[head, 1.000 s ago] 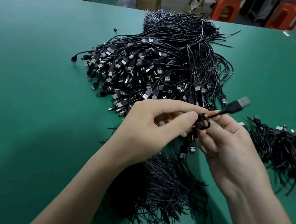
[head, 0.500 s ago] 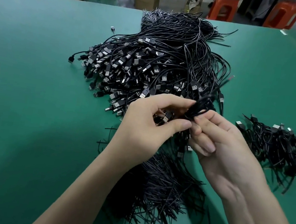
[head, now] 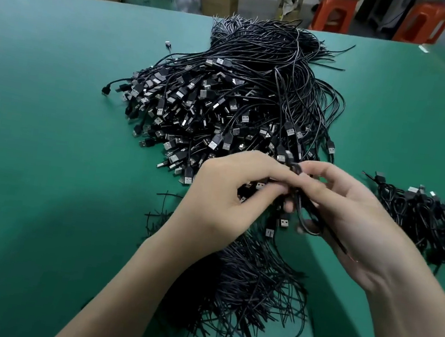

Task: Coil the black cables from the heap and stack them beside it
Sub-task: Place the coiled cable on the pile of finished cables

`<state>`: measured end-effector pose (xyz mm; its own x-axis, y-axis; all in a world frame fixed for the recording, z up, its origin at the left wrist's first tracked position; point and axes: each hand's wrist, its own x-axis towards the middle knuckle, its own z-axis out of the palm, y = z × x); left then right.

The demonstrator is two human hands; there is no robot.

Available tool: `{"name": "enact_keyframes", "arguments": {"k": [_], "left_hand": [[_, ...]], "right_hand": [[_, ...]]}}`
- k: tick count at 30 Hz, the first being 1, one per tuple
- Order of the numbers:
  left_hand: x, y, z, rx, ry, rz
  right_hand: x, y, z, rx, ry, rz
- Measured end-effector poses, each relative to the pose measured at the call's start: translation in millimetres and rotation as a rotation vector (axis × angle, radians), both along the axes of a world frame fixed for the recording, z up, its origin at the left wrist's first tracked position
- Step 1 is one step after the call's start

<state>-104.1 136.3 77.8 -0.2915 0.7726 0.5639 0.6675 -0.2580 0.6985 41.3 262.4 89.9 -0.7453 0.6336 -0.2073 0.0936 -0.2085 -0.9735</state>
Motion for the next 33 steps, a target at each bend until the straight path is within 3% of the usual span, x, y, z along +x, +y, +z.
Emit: {"name": "enact_keyframes", "arguments": {"k": [2, 6, 8, 10, 14, 19, 24, 28, 31, 33], "left_hand": [[-5, 1, -2, -0.064, -0.027, 0.127], [-31, 7, -10, -0.297, -0.027, 0.416], [-48, 13, -12, -0.353, 0.024, 0.551], [-65, 18, -12, -0.436, 0.054, 0.617], [-86, 33, -8, -0.639, 0.092, 0.627], [-83, 34, 8, -0.647, 0.131, 0.609], [-51, 16, 29, -0.589, -0.144, 0.293], [-23, -3, 42, -0.567, -0.188, 0.088], [-15, -20, 56, -0.509, -0.134, -0.041], [-14, -32, 65, -0.452, -0.108, -0.056]], "right_hand": [[5, 9, -2, 0.199, -0.108, -0.105], [25, 35, -7, 0.824, -0.653, -0.319], [35, 44, -5, 0.952, -0.911, -0.328], [41, 47, -1, 0.95, -0.994, -0.299], [33, 35, 9, 0.948, -0.827, -0.192], [13, 13, 6, 0.797, -0.485, -0.042], [4, -1, 4, 0.517, -0.171, 0.056], [-1, -8, 9, 0.286, -0.053, 0.046], [-1, -10, 11, 0.403, -0.147, 0.006], [2, -9, 13, 0.719, -0.198, -0.055]]}}
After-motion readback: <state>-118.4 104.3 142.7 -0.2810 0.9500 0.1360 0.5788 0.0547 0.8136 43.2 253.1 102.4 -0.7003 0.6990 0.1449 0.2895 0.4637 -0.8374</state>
